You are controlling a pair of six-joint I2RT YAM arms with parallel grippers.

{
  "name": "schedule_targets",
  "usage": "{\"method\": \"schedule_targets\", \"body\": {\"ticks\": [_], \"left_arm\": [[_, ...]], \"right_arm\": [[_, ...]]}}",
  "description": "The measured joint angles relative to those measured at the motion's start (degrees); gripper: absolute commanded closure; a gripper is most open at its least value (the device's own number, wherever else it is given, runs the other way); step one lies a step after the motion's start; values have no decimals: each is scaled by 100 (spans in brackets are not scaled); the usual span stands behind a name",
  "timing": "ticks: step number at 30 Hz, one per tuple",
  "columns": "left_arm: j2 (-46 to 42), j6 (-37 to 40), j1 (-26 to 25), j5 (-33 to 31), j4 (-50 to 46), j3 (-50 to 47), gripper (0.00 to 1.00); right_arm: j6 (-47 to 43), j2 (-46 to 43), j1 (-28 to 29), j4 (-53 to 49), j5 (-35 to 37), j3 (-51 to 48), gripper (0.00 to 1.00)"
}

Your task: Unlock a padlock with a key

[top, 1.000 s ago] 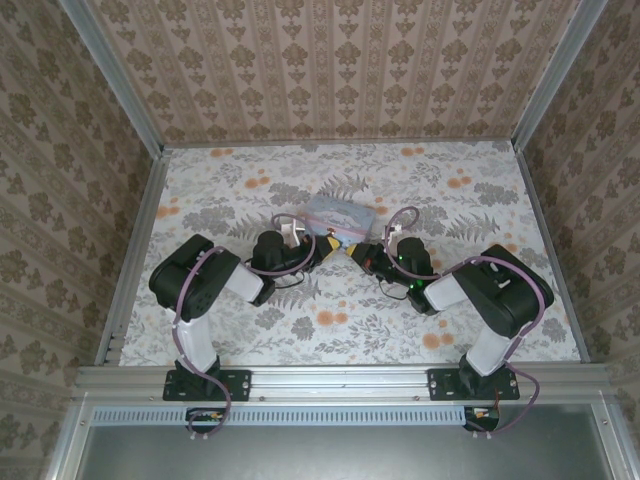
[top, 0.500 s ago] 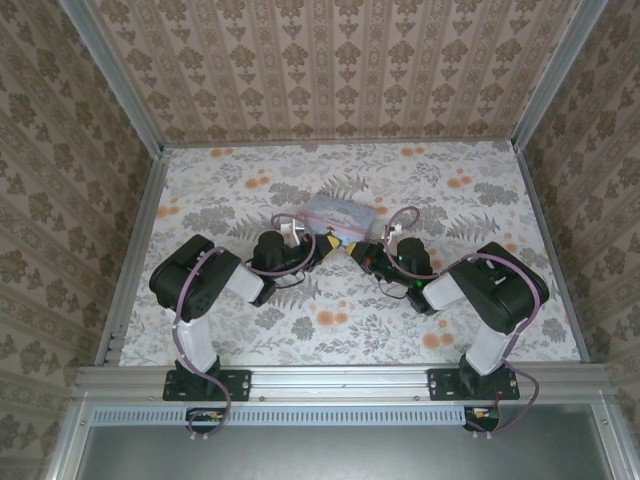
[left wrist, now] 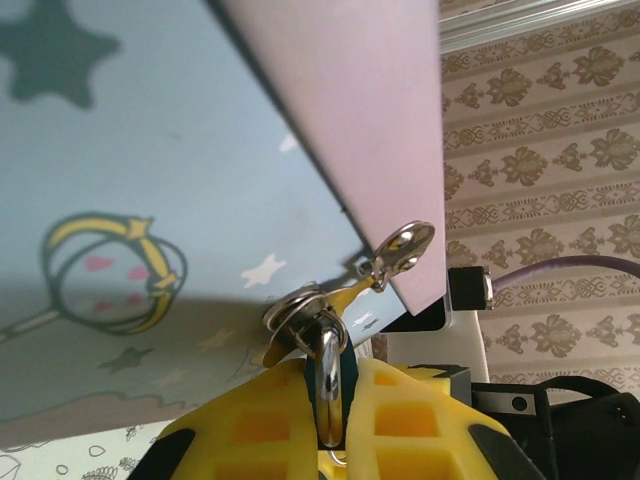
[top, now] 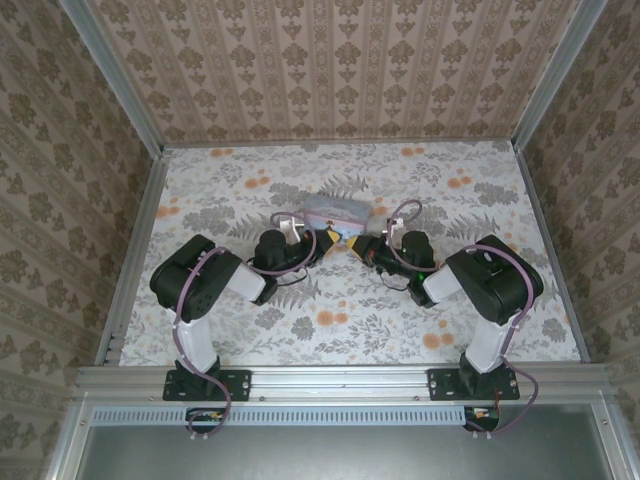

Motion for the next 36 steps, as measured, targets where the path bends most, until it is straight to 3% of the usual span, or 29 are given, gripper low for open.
{"method": "schedule_targets", "body": {"ticks": [14, 30, 36], "left_arm": [[-44, -267, -87, -249, 33, 74, 100], [-33, -780, -90, -479, 107, 120, 100], [90, -822, -127, -483, 105, 120, 100]], "right_arm": [[249, 101, -328, 13, -632, 234, 100], [151, 208, -367, -52, -763, 474, 100], [-656, -188, -378, -1215, -750, 599, 100]]}}
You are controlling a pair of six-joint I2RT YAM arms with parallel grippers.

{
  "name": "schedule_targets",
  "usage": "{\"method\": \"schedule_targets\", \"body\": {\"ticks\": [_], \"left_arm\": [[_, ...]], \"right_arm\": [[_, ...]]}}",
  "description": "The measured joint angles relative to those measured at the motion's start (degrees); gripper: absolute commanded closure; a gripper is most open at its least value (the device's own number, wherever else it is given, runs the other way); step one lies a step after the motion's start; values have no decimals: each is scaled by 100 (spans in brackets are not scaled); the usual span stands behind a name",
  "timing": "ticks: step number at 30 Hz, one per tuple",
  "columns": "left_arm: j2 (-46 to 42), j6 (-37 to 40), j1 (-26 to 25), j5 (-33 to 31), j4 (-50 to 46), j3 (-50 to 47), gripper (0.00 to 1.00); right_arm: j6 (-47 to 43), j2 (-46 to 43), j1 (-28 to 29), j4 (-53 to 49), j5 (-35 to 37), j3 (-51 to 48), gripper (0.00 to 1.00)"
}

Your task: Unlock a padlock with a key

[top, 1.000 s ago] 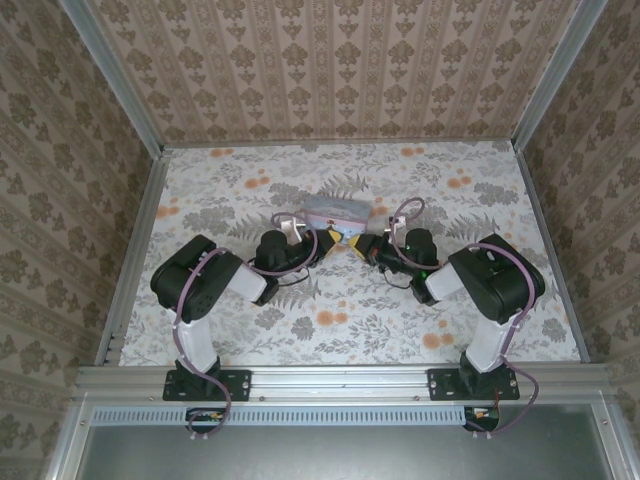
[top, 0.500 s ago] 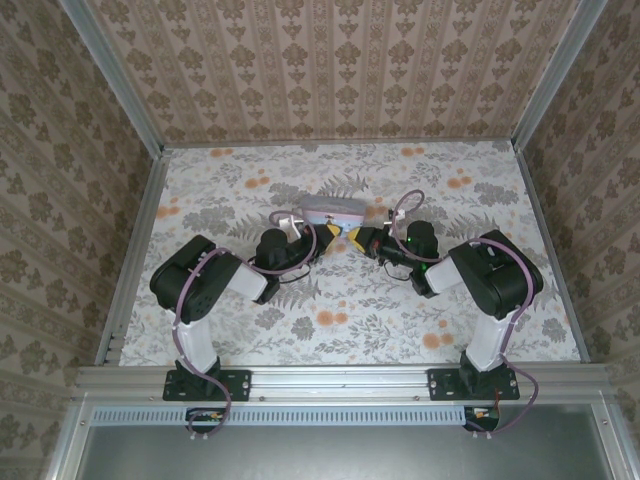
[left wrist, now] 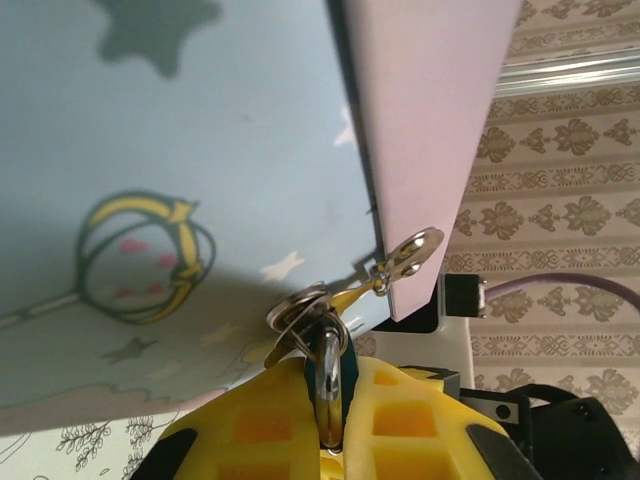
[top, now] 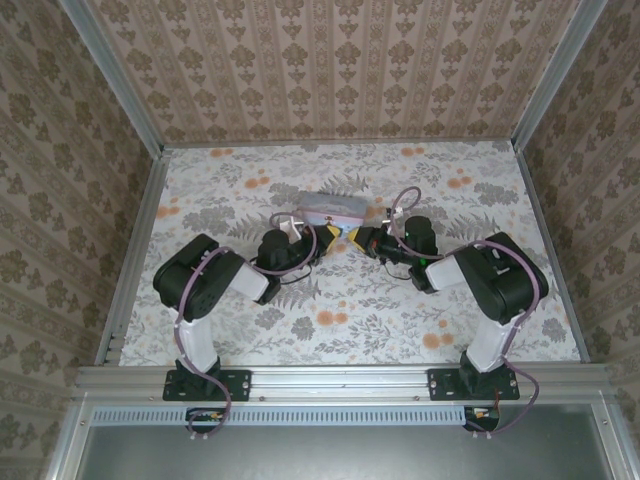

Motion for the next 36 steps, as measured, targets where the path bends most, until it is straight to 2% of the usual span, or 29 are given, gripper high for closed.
{"method": "schedule_targets", "body": {"ticks": [5, 10, 13, 22, 27, 36], "left_arm": [[2, 2, -26, 20, 42, 0, 100], [11, 7, -26, 15, 17, 0, 100], [11, 9, -26, -15, 20, 0, 100], [4, 50, -26, -334, -44, 0, 100], [-72, 46, -26, -367, -39, 0, 100], [-380, 0, -26, -439, -227, -2, 100]], "right_arm": [[-686, -396, -15, -1023, 37, 212, 100], [-817, -393, -20, -1207, 35, 278, 100], [-651, -289, -22, -992, 33, 278, 100], [627, 542, -52, 553, -39, 278, 100], [960, 568, -59, 748, -39, 278, 100], [1029, 575, -74, 1086, -114, 278, 100]]}}
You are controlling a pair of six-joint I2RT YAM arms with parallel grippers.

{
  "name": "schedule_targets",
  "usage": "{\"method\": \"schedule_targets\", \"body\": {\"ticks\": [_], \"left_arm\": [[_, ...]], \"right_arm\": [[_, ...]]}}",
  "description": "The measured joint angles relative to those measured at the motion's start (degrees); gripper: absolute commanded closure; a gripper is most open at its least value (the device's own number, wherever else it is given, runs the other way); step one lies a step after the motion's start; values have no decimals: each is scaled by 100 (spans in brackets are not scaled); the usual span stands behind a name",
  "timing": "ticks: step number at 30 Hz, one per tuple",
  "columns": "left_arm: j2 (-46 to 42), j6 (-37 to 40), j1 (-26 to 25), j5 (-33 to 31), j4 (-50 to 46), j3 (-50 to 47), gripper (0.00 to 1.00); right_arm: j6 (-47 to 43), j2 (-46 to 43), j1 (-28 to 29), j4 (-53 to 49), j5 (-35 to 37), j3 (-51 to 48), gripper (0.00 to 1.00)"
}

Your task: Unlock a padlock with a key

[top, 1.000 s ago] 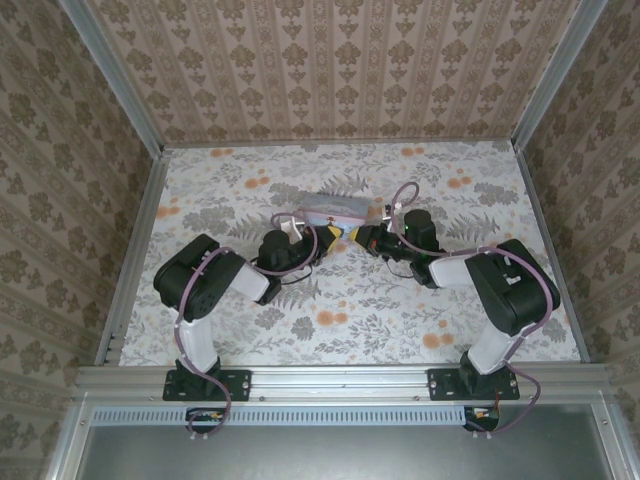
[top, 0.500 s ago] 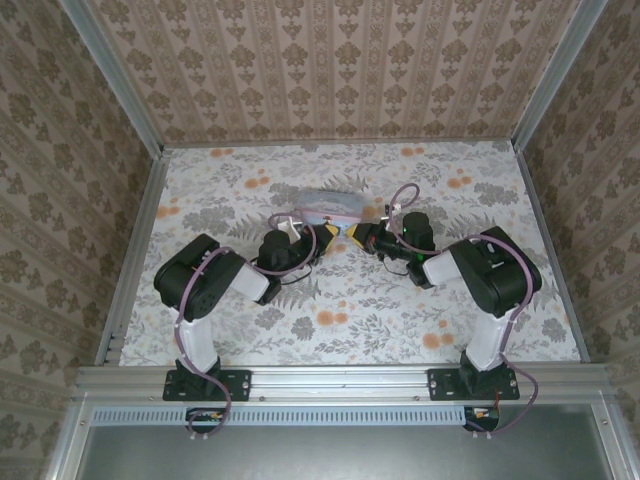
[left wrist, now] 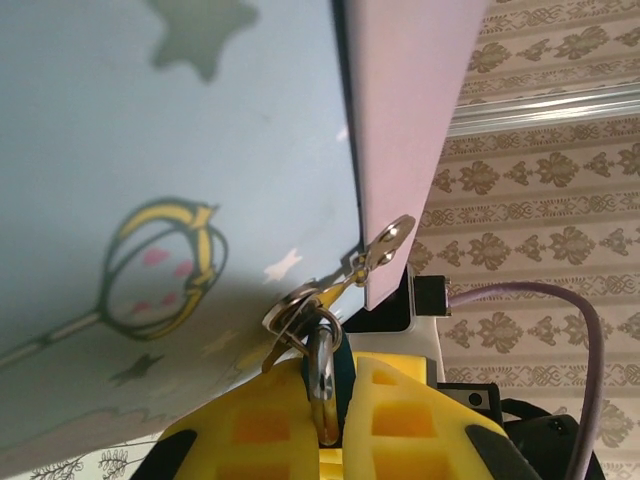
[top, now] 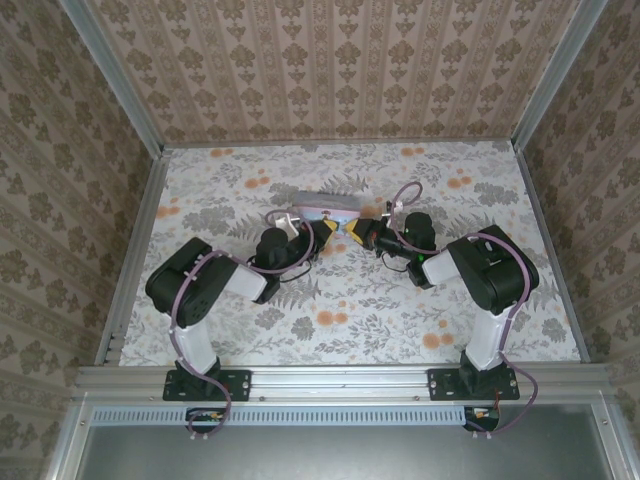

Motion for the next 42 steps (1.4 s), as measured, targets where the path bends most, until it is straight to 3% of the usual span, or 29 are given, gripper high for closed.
{"method": "schedule_targets", "body": {"ticks": [30, 42], "left_arm": [[-140, -17, 0, -229, -120, 101, 100], [-140, -15, -2, -382, -162, 114, 100]], "right_arm": [[815, 166, -15, 289, -83, 212, 100], [767, 527, -181, 367, -579, 564, 100]]}}
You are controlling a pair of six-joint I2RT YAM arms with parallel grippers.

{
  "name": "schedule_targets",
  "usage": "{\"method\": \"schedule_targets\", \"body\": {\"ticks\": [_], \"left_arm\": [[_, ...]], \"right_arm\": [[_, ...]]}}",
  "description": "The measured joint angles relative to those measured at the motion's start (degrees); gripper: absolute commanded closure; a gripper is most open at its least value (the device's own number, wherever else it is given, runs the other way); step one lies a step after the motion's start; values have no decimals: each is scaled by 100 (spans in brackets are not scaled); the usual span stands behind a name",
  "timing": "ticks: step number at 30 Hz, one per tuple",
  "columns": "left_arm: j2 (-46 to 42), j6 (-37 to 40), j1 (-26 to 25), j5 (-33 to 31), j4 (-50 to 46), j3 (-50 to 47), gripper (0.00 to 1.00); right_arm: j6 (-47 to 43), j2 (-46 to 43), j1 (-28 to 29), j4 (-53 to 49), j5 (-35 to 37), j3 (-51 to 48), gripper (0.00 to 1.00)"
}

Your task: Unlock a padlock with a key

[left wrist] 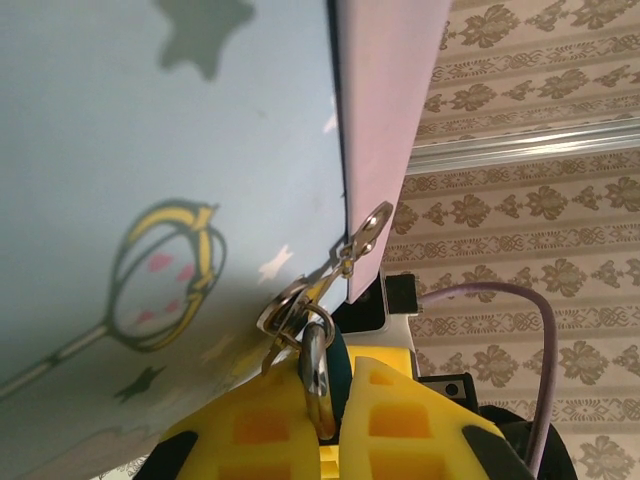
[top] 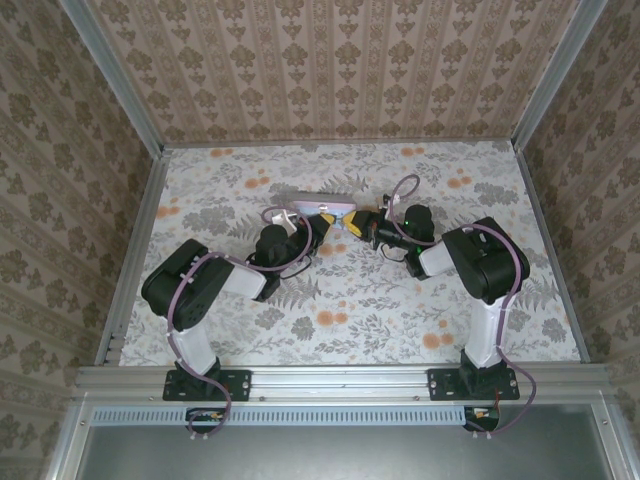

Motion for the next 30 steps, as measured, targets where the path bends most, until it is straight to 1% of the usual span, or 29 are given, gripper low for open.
{"method": "schedule_targets", "body": {"ticks": [6, 11, 15, 19, 23, 30], "left_arm": [[0, 2, -2, 0, -4, 0, 100], [0, 0, -2, -11, -46, 0, 100], [0, 2, -2, -13, -94, 0, 100], [0, 2, -2, -26, -101, 2, 100], [0, 2, -2, -72, -92, 26, 100], [-9, -2, -42, -142, -122, 31, 100]], "right_arm": [[-173, 39, -55, -57, -160, 74, 100], [-468, 20, -79, -334, -258, 184, 100], [-516, -11, -81, -501, -271, 212, 100], [-293, -9, -55, -428, -201, 208, 100], [92, 31, 17, -138, 76, 122, 100], [284, 31, 114, 85, 442, -63, 100]]}}
